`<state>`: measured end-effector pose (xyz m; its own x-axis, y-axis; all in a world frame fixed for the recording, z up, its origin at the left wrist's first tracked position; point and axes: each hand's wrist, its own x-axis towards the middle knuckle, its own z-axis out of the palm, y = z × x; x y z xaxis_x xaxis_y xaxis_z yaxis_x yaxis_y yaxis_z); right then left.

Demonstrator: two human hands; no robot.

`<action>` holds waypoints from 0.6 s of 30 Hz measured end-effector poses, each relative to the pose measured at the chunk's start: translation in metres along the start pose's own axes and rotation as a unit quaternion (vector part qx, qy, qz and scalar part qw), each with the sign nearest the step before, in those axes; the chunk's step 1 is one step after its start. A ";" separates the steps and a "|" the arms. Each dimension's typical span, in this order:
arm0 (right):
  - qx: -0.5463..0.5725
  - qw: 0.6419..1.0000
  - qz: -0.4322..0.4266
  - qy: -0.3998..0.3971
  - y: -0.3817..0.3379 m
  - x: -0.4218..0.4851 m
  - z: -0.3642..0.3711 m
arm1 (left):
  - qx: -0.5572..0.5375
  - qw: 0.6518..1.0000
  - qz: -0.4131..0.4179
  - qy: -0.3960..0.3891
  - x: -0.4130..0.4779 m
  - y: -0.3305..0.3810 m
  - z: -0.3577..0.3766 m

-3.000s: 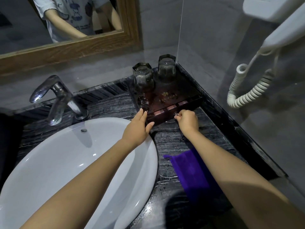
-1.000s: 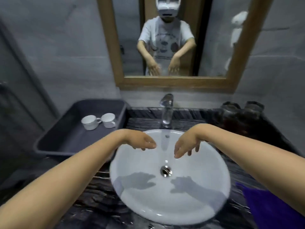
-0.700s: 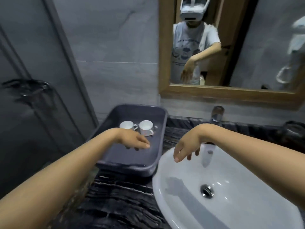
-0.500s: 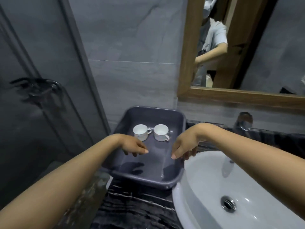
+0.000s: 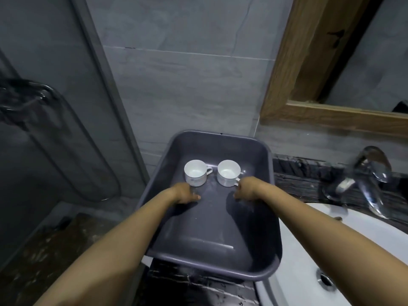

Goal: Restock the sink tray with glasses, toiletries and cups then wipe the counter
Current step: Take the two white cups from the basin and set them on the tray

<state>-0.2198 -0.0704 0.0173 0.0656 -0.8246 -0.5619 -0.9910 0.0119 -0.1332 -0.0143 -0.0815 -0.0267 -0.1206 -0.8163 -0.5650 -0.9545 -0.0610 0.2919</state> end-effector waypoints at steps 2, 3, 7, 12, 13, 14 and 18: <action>0.046 0.998 0.033 0.031 0.001 0.011 0.003 | -0.090 0.994 -0.011 0.064 0.015 -0.004 0.001; 0.069 0.995 0.047 0.046 0.001 0.015 0.004 | -0.139 0.986 -0.011 0.092 0.020 -0.004 0.001; 0.116 0.987 0.071 0.082 0.003 0.030 0.012 | -0.275 0.946 -0.008 0.174 0.038 -0.003 0.000; 0.144 0.977 0.082 0.132 0.006 0.044 0.021 | -0.362 0.904 0.010 0.226 0.051 -0.003 0.010; 0.145 0.976 0.084 0.139 0.006 0.047 0.021 | -0.381 0.894 0.020 0.234 0.052 -0.003 0.012; 0.149 0.975 0.086 0.139 0.006 0.049 0.022 | -0.402 0.883 0.031 0.239 0.053 -0.002 0.014; 0.159 0.974 0.095 0.131 0.005 0.056 0.023 | -0.473 0.849 0.048 0.231 0.054 -0.001 0.018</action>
<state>-0.2183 -0.1037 -0.0331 -0.1881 -0.9063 -0.3785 -0.8938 0.3177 -0.3164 -0.0250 -0.1157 -0.0712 0.1434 -0.9681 -0.2053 -0.2734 -0.2381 0.9320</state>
